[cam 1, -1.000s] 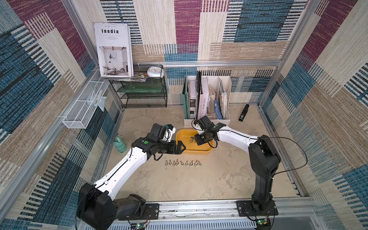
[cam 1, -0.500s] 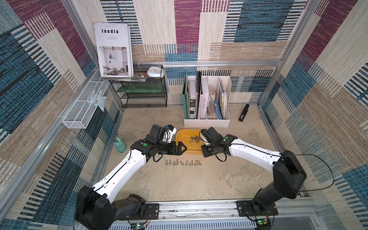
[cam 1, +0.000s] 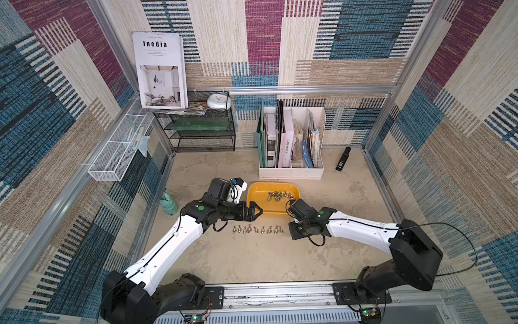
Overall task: Take out the wing nut from the storage box
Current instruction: Place the wing nut at the center of the board.
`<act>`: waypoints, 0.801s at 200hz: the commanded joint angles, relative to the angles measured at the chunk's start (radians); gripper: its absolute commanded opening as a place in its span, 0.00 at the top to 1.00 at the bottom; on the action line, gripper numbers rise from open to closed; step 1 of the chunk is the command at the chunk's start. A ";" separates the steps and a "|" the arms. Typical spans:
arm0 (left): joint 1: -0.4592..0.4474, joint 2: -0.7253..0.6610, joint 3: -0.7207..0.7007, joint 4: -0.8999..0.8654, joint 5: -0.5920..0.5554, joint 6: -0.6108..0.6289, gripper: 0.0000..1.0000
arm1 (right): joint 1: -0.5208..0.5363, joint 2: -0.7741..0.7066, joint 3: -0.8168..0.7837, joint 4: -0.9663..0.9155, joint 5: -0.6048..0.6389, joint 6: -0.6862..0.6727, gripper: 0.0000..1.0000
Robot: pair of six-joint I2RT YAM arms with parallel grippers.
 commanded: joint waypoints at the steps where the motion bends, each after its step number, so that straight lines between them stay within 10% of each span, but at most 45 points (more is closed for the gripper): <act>1: -0.001 -0.019 -0.010 -0.020 -0.001 -0.009 0.01 | 0.002 0.023 -0.006 0.064 -0.020 0.007 1.00; 160: -0.002 -0.066 -0.028 -0.060 -0.028 -0.015 0.01 | 0.018 0.131 0.008 0.116 -0.037 -0.001 0.99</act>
